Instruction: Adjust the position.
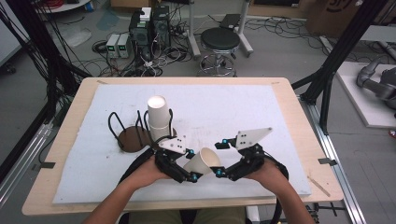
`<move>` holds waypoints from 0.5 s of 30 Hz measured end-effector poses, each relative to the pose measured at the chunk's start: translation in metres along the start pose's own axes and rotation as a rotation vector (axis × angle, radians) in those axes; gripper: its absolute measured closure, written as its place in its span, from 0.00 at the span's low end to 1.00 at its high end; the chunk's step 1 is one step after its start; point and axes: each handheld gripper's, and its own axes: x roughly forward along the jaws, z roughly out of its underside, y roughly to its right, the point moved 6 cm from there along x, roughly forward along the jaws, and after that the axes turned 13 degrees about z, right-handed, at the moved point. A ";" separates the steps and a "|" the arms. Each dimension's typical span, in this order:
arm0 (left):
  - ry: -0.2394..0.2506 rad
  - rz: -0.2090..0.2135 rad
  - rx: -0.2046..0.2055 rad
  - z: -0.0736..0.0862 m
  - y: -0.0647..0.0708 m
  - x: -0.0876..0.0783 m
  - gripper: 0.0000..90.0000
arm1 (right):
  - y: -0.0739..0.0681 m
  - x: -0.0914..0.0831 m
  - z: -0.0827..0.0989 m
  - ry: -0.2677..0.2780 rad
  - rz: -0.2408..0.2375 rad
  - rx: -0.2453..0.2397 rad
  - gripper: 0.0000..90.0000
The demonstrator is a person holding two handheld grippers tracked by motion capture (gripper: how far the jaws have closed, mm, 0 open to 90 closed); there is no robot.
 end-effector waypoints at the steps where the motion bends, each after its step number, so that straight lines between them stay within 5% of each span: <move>1: 0.012 -0.007 0.002 0.000 -0.001 -0.001 0.35 | 0.001 -0.003 0.001 0.021 0.001 0.021 0.23; 5: 0.076 -0.043 0.012 0.002 -0.003 -0.006 0.35 | 0.010 -0.014 0.007 0.075 0.044 0.073 0.23; 11: 0.178 -0.099 0.008 0.003 -0.008 -0.013 0.35 | 0.026 -0.027 0.021 0.091 0.187 0.103 0.23; 15: 0.245 -0.125 0.028 0.005 -0.010 -0.017 0.34 | 0.037 -0.039 0.036 0.107 0.273 0.181 0.23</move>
